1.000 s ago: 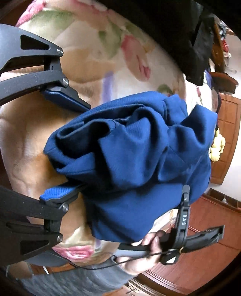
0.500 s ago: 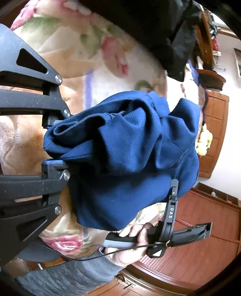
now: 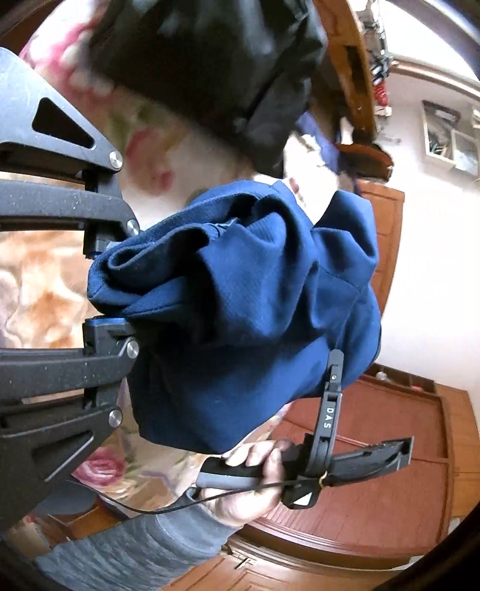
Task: Fold large clothes
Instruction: 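Lift the bundle with both grippers and carry it toward the black jacket pile, then lower the bundle onto the black jacket pile and open both grippers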
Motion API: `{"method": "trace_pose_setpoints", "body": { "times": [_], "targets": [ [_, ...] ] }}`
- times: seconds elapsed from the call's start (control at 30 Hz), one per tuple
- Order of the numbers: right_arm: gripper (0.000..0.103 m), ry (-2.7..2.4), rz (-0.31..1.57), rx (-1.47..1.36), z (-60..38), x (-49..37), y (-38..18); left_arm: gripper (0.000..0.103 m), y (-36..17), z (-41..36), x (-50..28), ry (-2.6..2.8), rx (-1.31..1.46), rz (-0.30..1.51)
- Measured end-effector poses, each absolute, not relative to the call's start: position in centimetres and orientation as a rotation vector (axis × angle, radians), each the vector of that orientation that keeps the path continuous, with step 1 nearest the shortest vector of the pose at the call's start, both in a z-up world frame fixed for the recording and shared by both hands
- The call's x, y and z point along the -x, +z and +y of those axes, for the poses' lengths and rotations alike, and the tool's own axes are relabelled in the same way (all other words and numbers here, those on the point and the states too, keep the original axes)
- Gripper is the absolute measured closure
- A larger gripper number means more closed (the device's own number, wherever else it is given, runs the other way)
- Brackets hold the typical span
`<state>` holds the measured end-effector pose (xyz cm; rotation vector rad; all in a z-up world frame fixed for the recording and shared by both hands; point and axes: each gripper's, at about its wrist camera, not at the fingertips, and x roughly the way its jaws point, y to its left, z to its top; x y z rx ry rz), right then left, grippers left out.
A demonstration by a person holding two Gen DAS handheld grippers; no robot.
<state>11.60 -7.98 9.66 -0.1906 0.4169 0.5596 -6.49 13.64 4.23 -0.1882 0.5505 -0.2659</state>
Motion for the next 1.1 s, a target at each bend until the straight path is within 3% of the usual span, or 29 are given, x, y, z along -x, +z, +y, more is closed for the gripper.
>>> {"method": "trace_pose_setpoints", "body": {
  "times": [0.43, 0.57, 0.7, 0.8, 0.87, 0.97, 1.1],
  "targets": [
    [0.093, 0.761, 0.298, 0.137, 7.3, -11.9, 16.9, 0.082, 14.4, 28.6, 10.0, 0.013, 0.054, 0.458],
    [0.093, 0.821, 0.353, 0.071, 13.1, -14.3, 14.6, 0.080, 12.8, 34.9, 8.6, 0.177, 0.017, 0.531],
    [0.090, 0.762, 0.545, 0.114, 17.8, -19.6, 7.0, 0.073, 7.9, 40.3, 6.2, 0.268, 0.098, 0.640],
    [0.081, 0.755, 0.657, 0.101, 17.4, -22.2, 3.0, 0.068, 6.9, 41.6, 6.5, 0.253, 0.162, 0.602],
    [0.062, 0.767, 0.652, 0.098, 16.0, -22.4, 2.6, 0.063, 7.2, 41.5, 7.0, 0.261, 0.156, 0.573],
    [0.045, 0.781, 0.621, 0.097, 14.2, -20.7, 4.0, 0.059, 8.2, 40.3, 8.0, 0.275, 0.133, 0.553],
    [0.041, 0.816, 0.547, 0.121, 11.3, -17.1, 5.6, 0.054, 9.7, 38.4, 9.5, 0.314, 0.068, 0.531]
  ]
}}
